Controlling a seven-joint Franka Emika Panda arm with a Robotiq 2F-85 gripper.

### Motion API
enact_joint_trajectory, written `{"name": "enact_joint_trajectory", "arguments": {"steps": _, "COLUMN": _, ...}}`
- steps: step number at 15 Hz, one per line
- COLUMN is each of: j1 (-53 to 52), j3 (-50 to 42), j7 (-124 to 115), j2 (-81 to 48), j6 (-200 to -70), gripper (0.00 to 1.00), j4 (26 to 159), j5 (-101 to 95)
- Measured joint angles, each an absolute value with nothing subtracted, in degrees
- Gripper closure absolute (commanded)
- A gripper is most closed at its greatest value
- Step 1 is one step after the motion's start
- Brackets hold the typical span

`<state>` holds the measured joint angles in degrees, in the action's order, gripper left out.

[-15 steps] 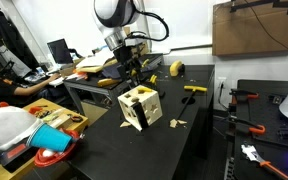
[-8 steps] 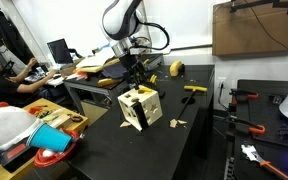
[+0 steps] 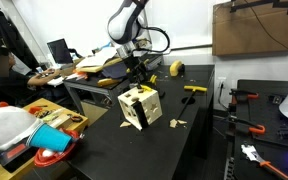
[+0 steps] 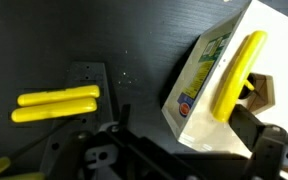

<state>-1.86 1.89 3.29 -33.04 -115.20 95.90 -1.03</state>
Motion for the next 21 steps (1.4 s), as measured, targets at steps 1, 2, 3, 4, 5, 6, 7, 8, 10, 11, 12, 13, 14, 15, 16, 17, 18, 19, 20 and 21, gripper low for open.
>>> {"name": "enact_joint_trajectory", "arguments": {"steps": 1, "j1": -1.8, "j3": 1.9, "j7": 3.4, "j2": -33.1, "j6": -115.2, "gripper": 0.0, "j4": 95.7, "j5": -1.0}}
{"name": "enact_joint_trajectory", "arguments": {"steps": 2, "j1": -1.8, "j3": 1.9, "j7": 3.4, "j2": -33.1, "j6": -115.2, "gripper": 0.0, "j4": 95.6, "j5": -1.0}}
{"name": "enact_joint_trajectory", "arguments": {"steps": 3, "j1": -1.8, "j3": 2.0, "j7": 3.6, "j2": -33.1, "j6": -115.2, "gripper": 0.0, "j4": 95.6, "j5": -1.0}}
{"name": "enact_joint_trajectory", "arguments": {"steps": 4, "j1": -1.8, "j3": 2.2, "j7": 3.9, "j2": -33.1, "j6": -115.2, "gripper": 0.0, "j4": 95.6, "j5": -1.0}}
{"name": "enact_joint_trajectory", "arguments": {"steps": 5, "j1": -1.8, "j3": 2.3, "j7": 4.3, "j2": -33.1, "j6": -115.2, "gripper": 0.0, "j4": 95.6, "j5": -1.0}}
{"name": "enact_joint_trajectory", "arguments": {"steps": 6, "j1": -1.8, "j3": 2.5, "j7": 4.5, "j2": -33.1, "j6": -115.2, "gripper": 0.0, "j4": 95.6, "j5": -0.9}}
{"name": "enact_joint_trajectory", "arguments": {"steps": 7, "j1": -1.8, "j3": 2.6, "j7": 4.9, "j2": -33.1, "j6": -115.2, "gripper": 0.0, "j4": 95.6, "j5": -0.9}}
{"name": "enact_joint_trajectory", "arguments": {"steps": 8, "j1": -1.8, "j3": 2.7, "j7": 5.5, "j2": -33.1, "j6": -115.2, "gripper": 0.0, "j4": 95.6, "j5": -0.8}}
{"name": "enact_joint_trajectory", "arguments": {"steps": 10, "j1": -1.8, "j3": 3.0, "j7": 6.0, "j2": -33.1, "j6": -115.2, "gripper": 0.0, "j4": 95.6, "j5": -0.8}}
{"name": "enact_joint_trajectory", "arguments": {"steps": 11, "j1": -1.8, "j3": 3.1, "j7": 6.4, "j2": -33.1, "j6": -115.2, "gripper": 0.0, "j4": 95.6, "j5": -0.8}}
{"name": "enact_joint_trajectory", "arguments": {"steps": 12, "j1": -1.8, "j3": 3.2, "j7": 6.5, "j2": -33.1, "j6": -115.2, "gripper": 0.0, "j4": 95.6, "j5": -0.8}}
{"name": "enact_joint_trajectory", "arguments": {"steps": 13, "j1": -1.8, "j3": 3.3, "j7": 6.6, "j2": -33.1, "j6": -115.2, "gripper": 0.0, "j4": 95.6, "j5": -0.8}}
{"name": "enact_joint_trajectory", "arguments": {"steps": 14, "j1": -1.8, "j3": 3.4, "j7": 6.6, "j2": -33.1, "j6": -115.2, "gripper": 0.0, "j4": 95.6, "j5": -0.8}}
{"name": "enact_joint_trajectory", "arguments": {"steps": 15, "j1": -1.8, "j3": 3.5, "j7": 6.6, "j2": -33.1, "j6": -115.2, "gripper": 0.0, "j4": 95.6, "j5": -0.8}}
{"name": "enact_joint_trajectory", "arguments": {"steps": 16, "j1": -1.8, "j3": 3.6, "j7": 6.6, "j2": -33.1, "j6": -115.2, "gripper": 0.0, "j4": 95.6, "j5": -0.8}}
{"name": "enact_joint_trajectory", "arguments": {"steps": 17, "j1": -1.8, "j3": 3.7, "j7": 6.7, "j2": -33.1, "j6": -115.2, "gripper": 0.0, "j4": 95.6, "j5": -0.7}}
{"name": "enact_joint_trajectory", "arguments": {"steps": 18, "j1": -1.8, "j3": 3.7, "j7": 6.7, "j2": -33.1, "j6": -115.2, "gripper": 0.0, "j4": 95.6, "j5": -0.7}}
{"name": "enact_joint_trajectory", "arguments": {"steps": 19, "j1": -1.8, "j3": 3.8, "j7": 6.7, "j2": -33.1, "j6": -115.2, "gripper": 0.0, "j4": 95.6, "j5": -0.7}}
{"name": "enact_joint_trajectory", "arguments": {"steps": 20, "j1": -1.8, "j3": 3.8, "j7": 6.7, "j2": -33.1, "j6": -115.2, "gripper": 0.0, "j4": 95.6, "j5": -0.7}}
{"name": "enact_joint_trajectory", "arguments": {"steps": 21, "j1": -1.8, "j3": 3.9, "j7": 6.7, "j2": -33.1, "j6": -115.2, "gripper": 0.0, "j4": 95.6, "j5": -0.7}}
